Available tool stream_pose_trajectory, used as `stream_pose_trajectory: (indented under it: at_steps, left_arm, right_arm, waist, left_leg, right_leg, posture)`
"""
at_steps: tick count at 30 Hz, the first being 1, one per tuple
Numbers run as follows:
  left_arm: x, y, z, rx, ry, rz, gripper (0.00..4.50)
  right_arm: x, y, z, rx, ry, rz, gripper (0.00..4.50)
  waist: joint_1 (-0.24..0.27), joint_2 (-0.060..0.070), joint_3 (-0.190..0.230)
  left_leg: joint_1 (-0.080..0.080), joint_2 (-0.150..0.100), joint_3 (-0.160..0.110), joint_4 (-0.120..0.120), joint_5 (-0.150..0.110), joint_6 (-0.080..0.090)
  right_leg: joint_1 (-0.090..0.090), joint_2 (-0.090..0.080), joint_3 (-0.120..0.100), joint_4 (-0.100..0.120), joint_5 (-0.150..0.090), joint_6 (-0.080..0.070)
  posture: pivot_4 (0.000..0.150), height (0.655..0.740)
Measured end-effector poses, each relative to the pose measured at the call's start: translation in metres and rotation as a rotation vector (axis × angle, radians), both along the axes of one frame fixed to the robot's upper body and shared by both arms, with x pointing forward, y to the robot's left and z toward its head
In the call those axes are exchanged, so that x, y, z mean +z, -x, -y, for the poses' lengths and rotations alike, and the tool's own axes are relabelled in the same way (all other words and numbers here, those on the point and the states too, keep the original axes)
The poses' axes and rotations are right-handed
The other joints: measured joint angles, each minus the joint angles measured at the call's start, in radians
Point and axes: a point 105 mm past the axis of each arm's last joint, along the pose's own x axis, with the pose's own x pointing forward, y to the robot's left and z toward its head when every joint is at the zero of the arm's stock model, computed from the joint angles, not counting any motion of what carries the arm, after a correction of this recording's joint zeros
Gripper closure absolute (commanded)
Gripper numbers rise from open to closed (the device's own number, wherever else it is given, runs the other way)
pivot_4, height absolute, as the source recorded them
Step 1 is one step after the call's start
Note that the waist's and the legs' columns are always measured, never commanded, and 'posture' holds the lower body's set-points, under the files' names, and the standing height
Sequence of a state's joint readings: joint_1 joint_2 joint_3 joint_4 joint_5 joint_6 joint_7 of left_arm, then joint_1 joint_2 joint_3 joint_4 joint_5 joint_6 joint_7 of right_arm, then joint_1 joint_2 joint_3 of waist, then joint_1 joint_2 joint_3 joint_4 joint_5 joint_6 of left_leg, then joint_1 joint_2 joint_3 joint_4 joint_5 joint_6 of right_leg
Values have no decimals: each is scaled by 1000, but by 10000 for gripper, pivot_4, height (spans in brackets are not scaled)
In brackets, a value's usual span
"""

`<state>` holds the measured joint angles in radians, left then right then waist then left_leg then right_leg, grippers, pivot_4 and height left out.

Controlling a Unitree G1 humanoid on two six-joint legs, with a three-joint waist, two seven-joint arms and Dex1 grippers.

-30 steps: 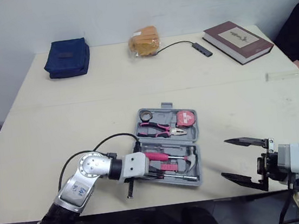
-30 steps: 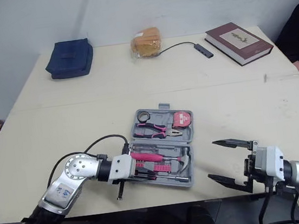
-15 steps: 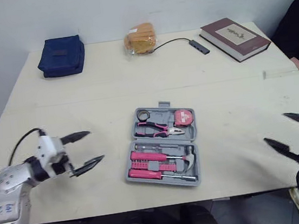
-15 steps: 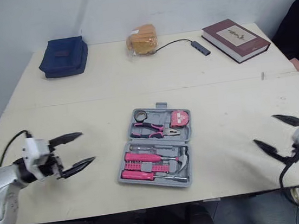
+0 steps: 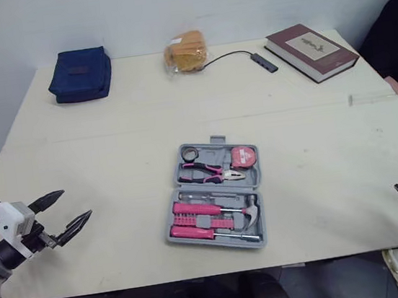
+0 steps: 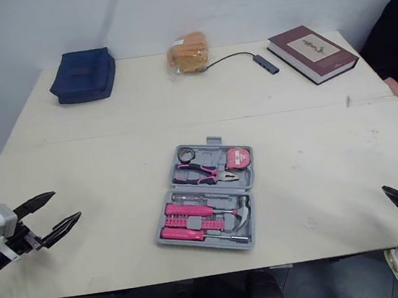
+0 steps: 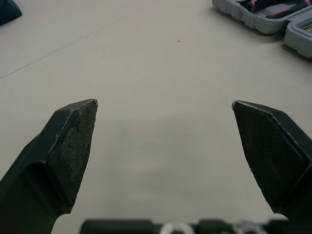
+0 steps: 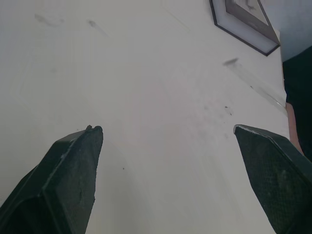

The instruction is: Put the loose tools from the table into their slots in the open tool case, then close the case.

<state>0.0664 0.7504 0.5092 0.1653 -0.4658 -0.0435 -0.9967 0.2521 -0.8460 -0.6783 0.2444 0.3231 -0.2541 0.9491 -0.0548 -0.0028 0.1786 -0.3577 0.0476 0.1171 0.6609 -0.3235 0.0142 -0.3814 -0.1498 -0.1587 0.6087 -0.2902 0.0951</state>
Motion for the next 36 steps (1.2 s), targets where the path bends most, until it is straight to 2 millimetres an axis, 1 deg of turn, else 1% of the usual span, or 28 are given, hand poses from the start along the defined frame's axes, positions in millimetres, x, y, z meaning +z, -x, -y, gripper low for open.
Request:
stream_pose_trajectory:
  at_steps: [2,4,6,7,8,9,12,15,16,17,19,20,22,24,27,32,34,36]
  left_arm:
    - [1,-3,3,-6,8,5,377]
    - [3,-12,11,-18,26,13,377]
    - [10,-24,29,-68,36,33,377]
    - [12,-28,36,-88,38,39,377]
    - [17,-34,46,-119,36,47,377]
    - [19,-39,55,-147,29,49,377]
    - [23,-53,80,-227,13,41,8277]
    - [24,-64,104,-303,-17,30,20439]
    - [23,-65,108,-317,-26,25,24286]
    - [21,-67,112,-334,-43,11,29996]
    - [15,-72,121,-358,-56,-23,38944]
    - [13,-74,128,-378,-68,-33,43768]
    - [7,-75,139,-420,-93,-55,44495]
    - [0,-77,144,-430,-98,-80,44495]
    - [-10,-80,153,-437,-115,-90,44495]
    - [-30,-83,168,-442,-113,-114,44495]
    - [-36,-81,181,-470,-109,-113,44495]
    - [-39,-80,187,-490,-118,-115,44495]
  right_arm:
    - [0,-5,-6,21,-8,11,0]
    - [-8,-9,-17,71,-36,-11,0]
    - [-13,-16,-38,169,-63,-41,0]
    - [-14,-18,-45,200,-75,-51,0]
    - [-14,-22,-57,255,-89,-58,0]
    - [-14,-26,-65,294,-100,-60,0]
    - [-8,-41,-90,395,-130,-58,8345]
    - [-7,-54,-113,481,-150,-75,22210]
    - [-7,-56,-117,495,-152,-81,26713]
    - [-8,-59,-124,515,-158,-95,32758]
    - [-10,-66,-136,556,-156,-119,42572]
    - [-11,-68,-142,578,-149,-133,45000]
    - [-15,-71,-152,615,-137,-158,45000]
    - [-19,-73,-159,639,-124,-180,45000]
    - [-26,-74,-166,659,-99,-211,45000]
    - [-36,-74,-175,667,-123,-245,45000]
    - [-43,-72,-181,688,-110,-274,45000]
    - [-47,-72,-189,705,-121,-278,45000]
  waist:
    - [8,-1,2]
    - [28,-1,2]
    - [39,-1,2]
    - [44,-1,2]
    - [49,-1,2]
    - [52,-1,2]
    - [53,-1,2]
    - [51,-1,2]
    - [51,-1,2]
    - [51,-1,2]
    - [52,-1,2]
    - [52,-1,2]
    - [53,-1,2]
    - [53,-1,3]
    - [53,-1,3]
    - [53,-2,3]
    - [53,-2,3]
    - [53,-2,3]
  left_leg:
    - [-3,1,3,1,0,-1]
    - [-3,1,3,1,-1,-2]
    - [-9,1,3,1,0,-1]
    - [-12,1,3,2,2,-2]
    - [-12,1,4,2,4,-6]
    - [-12,1,5,2,5,-7]
    - [-12,0,7,3,5,-6]
    - [-12,0,7,3,5,-6]
    - [-12,0,7,3,5,-6]
    - [-12,0,7,3,5,-6]
    - [-13,0,8,3,5,-6]
    - [-13,0,8,4,5,-6]
    - [-13,0,8,4,5,-6]
    - [-13,0,8,4,5,-6]
    - [-14,0,8,4,5,-5]
    - [-14,0,8,5,5,-5]
    - [-14,0,8,5,5,-5]
    - [-14,0,8,5,5,-5]
  right_leg:
    - [-3,0,3,1,1,0]
    - [-5,0,5,1,1,0]
    - [-10,0,9,2,1,0]
    - [-13,1,11,3,1,0]
    - [-13,2,11,3,1,0]
    - [-13,2,10,3,2,0]
    - [-14,2,7,3,2,1]
    - [-14,2,7,3,3,2]
    - [-14,3,7,3,3,2]
    - [-14,3,7,3,3,2]
    - [-14,3,7,3,3,2]
    - [-14,3,7,3,3,2]
    - [-14,3,7,3,3,2]
    - [-14,3,6,3,3,2]
    - [-14,3,6,3,3,2]
    - [-14,3,7,3,3,2]
    - [-14,3,7,3,3,2]
    - [-14,3,6,3,3,2]
  posture:
    - [1500,7400]
    - [1500,7400]
    - [1500,7400]
    - [1500,7400]
    - [1500,7400]
    - [1500,7400]
    - [1500,7400]
    - [1500,7400]
    - [1500,7400]
    - [1500,7400]
    - [1500,7400]
    - [1500,7400]
    - [1500,7400]
    - [1500,7400]
    - [1500,7400]
    - [1500,7400]
    - [1500,7400]
    - [1500,7400]
